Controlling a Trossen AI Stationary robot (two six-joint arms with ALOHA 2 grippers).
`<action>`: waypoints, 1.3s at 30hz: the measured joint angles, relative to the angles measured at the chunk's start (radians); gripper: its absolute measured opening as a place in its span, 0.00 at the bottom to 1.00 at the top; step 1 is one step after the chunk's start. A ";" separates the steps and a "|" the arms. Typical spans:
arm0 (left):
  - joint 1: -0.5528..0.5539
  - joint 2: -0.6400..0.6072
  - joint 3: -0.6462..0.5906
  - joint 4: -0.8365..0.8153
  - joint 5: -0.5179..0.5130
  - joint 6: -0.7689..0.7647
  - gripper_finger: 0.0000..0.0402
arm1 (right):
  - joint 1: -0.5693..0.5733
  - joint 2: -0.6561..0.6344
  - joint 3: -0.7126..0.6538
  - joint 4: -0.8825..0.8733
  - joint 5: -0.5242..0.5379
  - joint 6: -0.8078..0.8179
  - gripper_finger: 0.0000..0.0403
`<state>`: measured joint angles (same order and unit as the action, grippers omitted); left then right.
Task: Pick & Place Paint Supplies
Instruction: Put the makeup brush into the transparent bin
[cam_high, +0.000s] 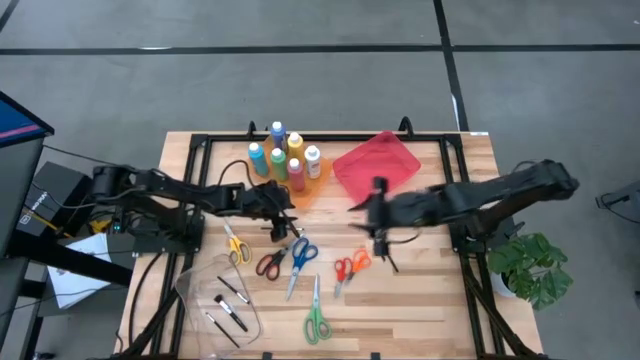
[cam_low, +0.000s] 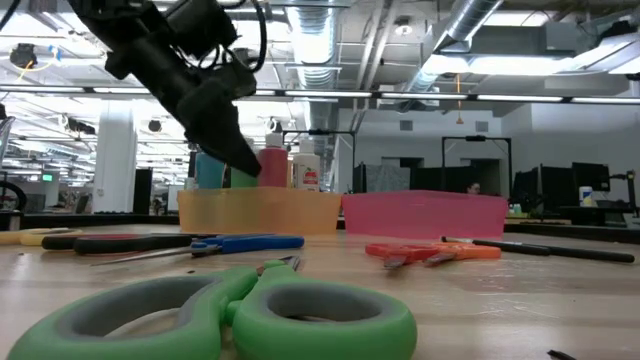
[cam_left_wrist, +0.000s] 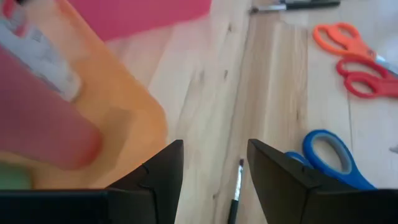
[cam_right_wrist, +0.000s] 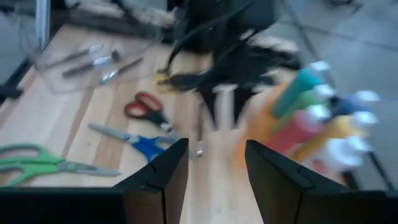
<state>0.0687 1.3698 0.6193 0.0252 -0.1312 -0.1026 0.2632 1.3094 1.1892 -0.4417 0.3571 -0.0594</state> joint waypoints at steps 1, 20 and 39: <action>0.001 0.011 0.000 0.000 0.006 0.001 0.43 | 0.002 -0.047 -0.001 -0.024 0.019 0.004 0.38; -0.004 0.117 0.000 0.098 0.121 0.125 0.43 | -0.023 -0.833 -0.764 0.643 0.089 0.006 0.29; -0.004 0.139 0.000 0.114 0.148 0.125 0.43 | -0.102 -1.168 -1.181 0.732 -0.031 0.146 0.01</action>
<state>0.0650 1.5089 0.6197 0.1390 0.0163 0.0219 0.1614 0.1410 0.0082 0.2901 0.3263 0.0862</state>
